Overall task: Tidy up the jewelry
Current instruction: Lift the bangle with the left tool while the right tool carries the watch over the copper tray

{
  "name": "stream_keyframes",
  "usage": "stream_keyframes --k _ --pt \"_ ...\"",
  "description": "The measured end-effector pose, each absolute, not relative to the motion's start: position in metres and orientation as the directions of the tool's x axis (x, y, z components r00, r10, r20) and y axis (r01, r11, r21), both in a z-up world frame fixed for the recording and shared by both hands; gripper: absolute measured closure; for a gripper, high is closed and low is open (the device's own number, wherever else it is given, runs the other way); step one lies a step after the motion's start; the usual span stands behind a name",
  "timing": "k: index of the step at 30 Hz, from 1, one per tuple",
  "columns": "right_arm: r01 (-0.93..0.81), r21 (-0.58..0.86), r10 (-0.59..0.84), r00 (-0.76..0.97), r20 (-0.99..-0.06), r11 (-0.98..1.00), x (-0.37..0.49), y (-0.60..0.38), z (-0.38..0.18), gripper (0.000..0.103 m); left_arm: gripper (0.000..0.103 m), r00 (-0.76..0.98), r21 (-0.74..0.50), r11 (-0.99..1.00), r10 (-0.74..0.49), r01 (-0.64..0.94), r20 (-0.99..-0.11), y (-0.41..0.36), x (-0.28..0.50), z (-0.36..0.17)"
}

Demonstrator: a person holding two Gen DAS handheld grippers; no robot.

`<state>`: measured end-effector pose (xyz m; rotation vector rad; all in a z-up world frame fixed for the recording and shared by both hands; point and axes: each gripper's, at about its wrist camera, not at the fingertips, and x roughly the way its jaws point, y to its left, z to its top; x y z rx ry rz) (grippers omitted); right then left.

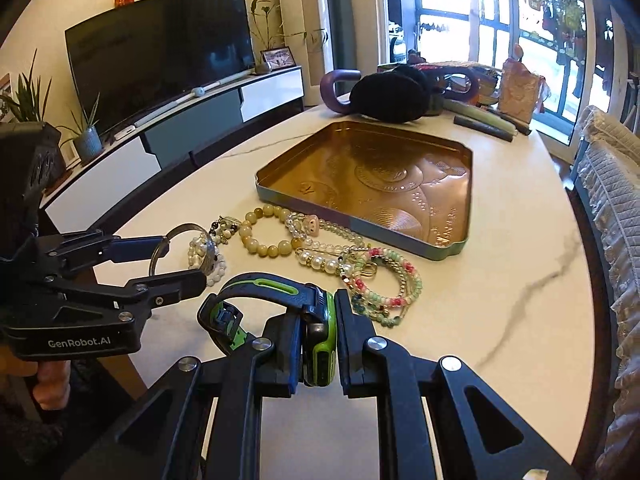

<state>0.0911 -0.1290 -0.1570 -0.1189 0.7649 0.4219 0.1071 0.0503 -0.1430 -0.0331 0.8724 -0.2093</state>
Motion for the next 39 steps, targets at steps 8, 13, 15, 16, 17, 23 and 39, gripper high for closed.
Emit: stream_keyframes --k 8,13,15,16,17,23,39 --pt "-0.398 0.048 0.323 0.661 -0.678 0.916 0.087 -0.142 -0.141 0.089 0.04 0.633 -0.122 0.975 -0.212 0.184 -0.744 0.042 0.099 -0.131" --pt "-0.403 0.035 0.326 0.685 -0.651 0.915 0.088 -0.15 -0.118 0.089 0.04 0.677 -0.108 0.974 -0.217 0.2 -0.703 0.035 0.099 -0.104" --pt "-0.405 0.027 0.327 0.697 -0.638 0.914 0.09 -0.152 -0.107 0.089 0.04 0.686 -0.101 0.973 -0.219 0.208 -0.694 0.032 0.101 -0.096" --pt "-0.402 0.021 0.324 0.704 -0.632 0.915 0.092 -0.153 -0.103 0.089 0.04 0.692 -0.096 0.973 -0.219 0.212 -0.688 0.03 0.103 -0.091" --pt "-0.4 0.019 0.322 0.709 -0.628 0.916 0.094 -0.155 -0.099 0.089 0.04 0.693 -0.103 0.971 -0.225 0.214 -0.685 0.029 0.105 -0.088" --pt "-0.386 0.016 0.317 0.731 -0.605 0.922 0.114 -0.162 -0.077 0.089 0.04 0.713 -0.119 0.966 -0.25 0.23 -0.655 0.027 0.121 -0.064" --pt "-0.359 0.044 0.306 0.718 -0.625 0.932 0.188 -0.16 -0.08 0.089 0.04 0.734 -0.089 0.971 -0.227 0.223 -0.64 0.022 0.203 -0.058"
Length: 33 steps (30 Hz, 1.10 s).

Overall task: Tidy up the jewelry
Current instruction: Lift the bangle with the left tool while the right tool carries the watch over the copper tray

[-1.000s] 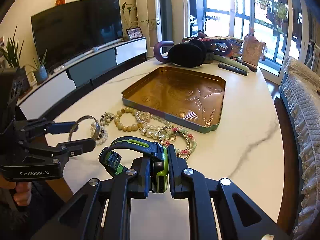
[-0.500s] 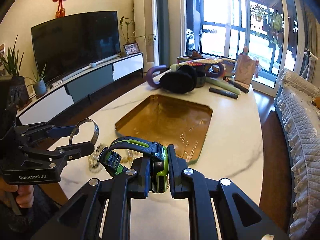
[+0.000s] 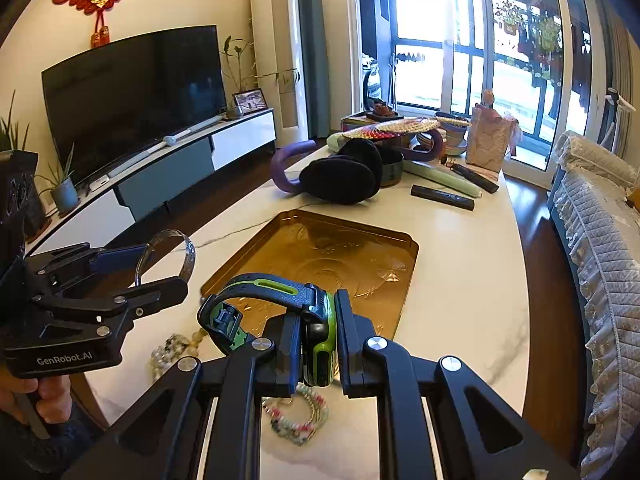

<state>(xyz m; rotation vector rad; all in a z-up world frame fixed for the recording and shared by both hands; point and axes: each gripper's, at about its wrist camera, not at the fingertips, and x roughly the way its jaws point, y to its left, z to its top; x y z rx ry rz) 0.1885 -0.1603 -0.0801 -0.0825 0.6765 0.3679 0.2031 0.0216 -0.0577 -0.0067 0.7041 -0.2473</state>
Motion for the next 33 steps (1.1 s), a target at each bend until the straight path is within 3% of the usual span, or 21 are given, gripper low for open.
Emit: stream_keyframes --k 8,17,33 --pt "-0.354 0.027 0.276 0.677 -0.683 0.935 0.228 -0.156 -0.119 0.089 0.04 0.682 -0.07 0.976 -0.193 0.204 -0.706 0.018 0.257 -0.105" --pt "-0.339 0.058 0.265 0.608 -0.748 0.939 0.267 -0.162 -0.164 0.089 0.04 0.613 -0.148 0.978 -0.206 0.144 -0.763 0.034 0.3 -0.151" --pt "-0.327 0.06 0.254 0.595 -0.763 0.943 0.292 -0.157 -0.199 0.089 0.04 0.556 -0.181 0.977 -0.214 0.115 -0.803 0.047 0.322 -0.178"
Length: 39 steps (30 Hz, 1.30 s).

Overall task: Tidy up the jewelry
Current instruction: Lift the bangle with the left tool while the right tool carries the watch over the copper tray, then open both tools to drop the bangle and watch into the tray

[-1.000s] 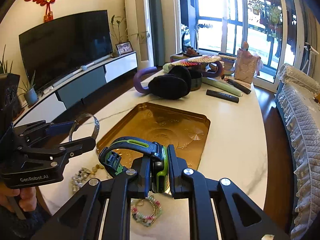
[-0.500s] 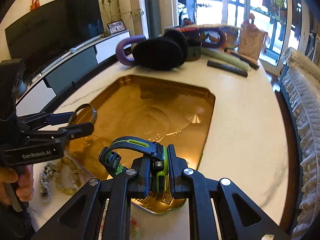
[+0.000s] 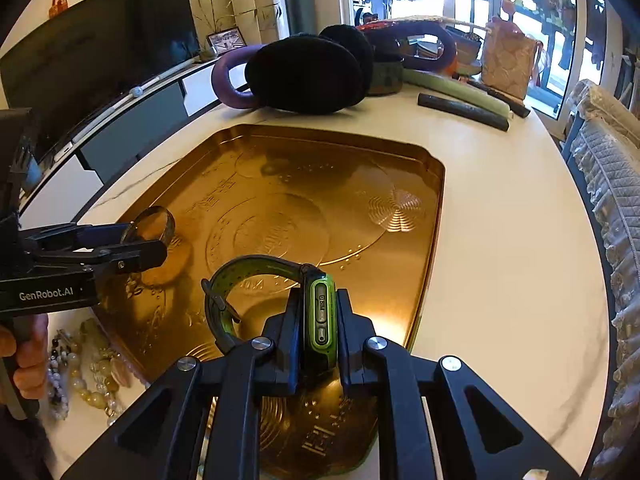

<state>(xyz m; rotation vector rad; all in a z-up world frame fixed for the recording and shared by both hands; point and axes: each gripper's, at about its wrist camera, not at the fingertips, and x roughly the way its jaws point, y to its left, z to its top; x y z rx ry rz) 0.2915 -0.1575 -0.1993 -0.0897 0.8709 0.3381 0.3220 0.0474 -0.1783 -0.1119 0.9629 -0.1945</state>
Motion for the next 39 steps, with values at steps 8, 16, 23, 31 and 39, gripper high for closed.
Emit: stream_keyframes --k 8,16,23,31,39 --pt "-0.316 0.015 0.225 0.642 -0.733 0.949 0.286 -0.157 -0.197 0.085 0.04 0.569 -0.142 0.983 -0.184 0.117 -0.801 0.039 0.324 -0.179" --pt "-0.289 0.071 0.255 0.673 -0.694 0.955 0.271 -0.174 -0.184 0.032 0.016 0.617 -0.044 0.991 -0.115 0.129 -0.778 0.028 0.304 -0.163" --pt "-0.306 0.006 0.233 0.711 -0.663 0.952 0.236 -0.166 -0.17 0.015 0.007 0.616 -0.055 0.988 -0.134 0.145 -0.776 0.031 0.273 -0.147" --pt "-0.301 0.083 0.282 0.71 -0.646 0.95 0.203 -0.175 -0.157 0.008 0.002 0.644 -0.127 0.989 -0.145 0.073 -0.751 0.055 0.228 -0.131" --pt "-0.316 0.103 0.307 0.711 -0.632 0.943 0.169 -0.185 -0.15 0.008 0.002 0.694 -0.031 0.999 -0.049 0.038 -0.719 0.069 0.176 -0.136"
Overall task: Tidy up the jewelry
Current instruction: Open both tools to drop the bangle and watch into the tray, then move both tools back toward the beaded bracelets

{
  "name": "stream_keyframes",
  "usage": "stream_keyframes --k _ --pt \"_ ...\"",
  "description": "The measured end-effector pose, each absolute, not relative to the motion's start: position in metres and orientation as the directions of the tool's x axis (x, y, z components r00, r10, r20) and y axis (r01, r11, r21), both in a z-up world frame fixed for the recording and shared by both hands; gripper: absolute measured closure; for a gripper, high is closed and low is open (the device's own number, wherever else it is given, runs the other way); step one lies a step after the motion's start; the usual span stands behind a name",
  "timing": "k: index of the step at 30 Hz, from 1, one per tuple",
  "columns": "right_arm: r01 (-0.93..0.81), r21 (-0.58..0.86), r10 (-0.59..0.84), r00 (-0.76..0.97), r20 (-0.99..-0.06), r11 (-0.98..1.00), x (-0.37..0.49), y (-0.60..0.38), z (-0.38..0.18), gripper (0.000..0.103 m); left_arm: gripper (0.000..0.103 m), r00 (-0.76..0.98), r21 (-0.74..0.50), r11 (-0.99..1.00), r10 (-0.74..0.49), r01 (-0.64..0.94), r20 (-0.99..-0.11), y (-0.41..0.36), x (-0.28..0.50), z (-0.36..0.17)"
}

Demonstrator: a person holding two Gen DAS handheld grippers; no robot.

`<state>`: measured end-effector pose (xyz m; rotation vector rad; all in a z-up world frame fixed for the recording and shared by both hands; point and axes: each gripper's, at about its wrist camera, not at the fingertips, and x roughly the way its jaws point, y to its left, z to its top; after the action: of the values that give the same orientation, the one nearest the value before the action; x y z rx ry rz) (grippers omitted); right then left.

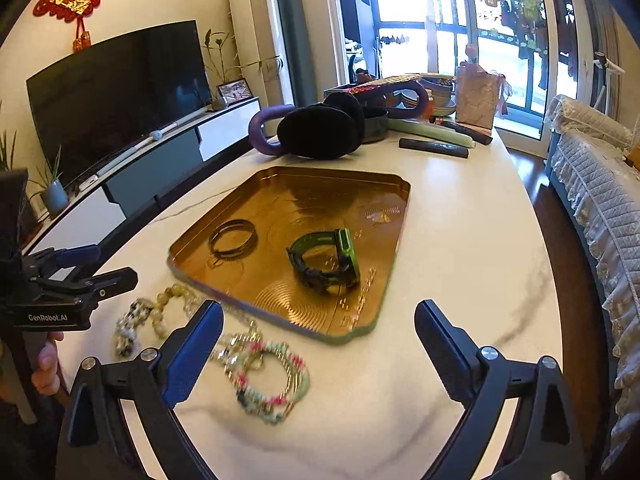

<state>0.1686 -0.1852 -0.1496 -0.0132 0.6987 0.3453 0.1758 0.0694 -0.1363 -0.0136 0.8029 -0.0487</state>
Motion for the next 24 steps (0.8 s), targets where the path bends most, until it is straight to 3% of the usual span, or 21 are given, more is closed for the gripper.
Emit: stream_keyframes --k 3,7,11,19,24 --pt "-0.326 0.107 0.317 0.706 -0.634 0.939 0.156 -0.187 -0.149 0.008 0.002 0.677 -0.048 0.998 -0.069 0.05 -0.733 0.076 0.163 -0.145" --pt "-0.341 0.102 0.325 0.701 -0.634 0.934 0.136 -0.185 -0.151 0.008 0.002 0.658 -0.176 0.98 -0.196 0.098 -0.727 0.096 0.142 -0.155" --pt "-0.329 0.151 0.342 0.664 -0.664 0.932 0.125 -0.186 -0.164 0.008 0.002 0.617 -0.232 0.969 -0.237 0.09 -0.75 0.108 0.133 -0.168" --pt "-0.334 0.148 0.335 0.618 -0.711 0.931 0.112 -0.174 -0.184 0.021 0.006 0.579 -0.121 0.987 -0.161 0.107 -0.799 0.094 0.128 -0.185" --pt "-0.355 0.125 0.331 0.612 -0.718 0.926 0.117 -0.168 -0.189 0.022 0.024 0.579 -0.045 0.99 -0.117 0.136 -0.807 0.089 0.137 -0.189"
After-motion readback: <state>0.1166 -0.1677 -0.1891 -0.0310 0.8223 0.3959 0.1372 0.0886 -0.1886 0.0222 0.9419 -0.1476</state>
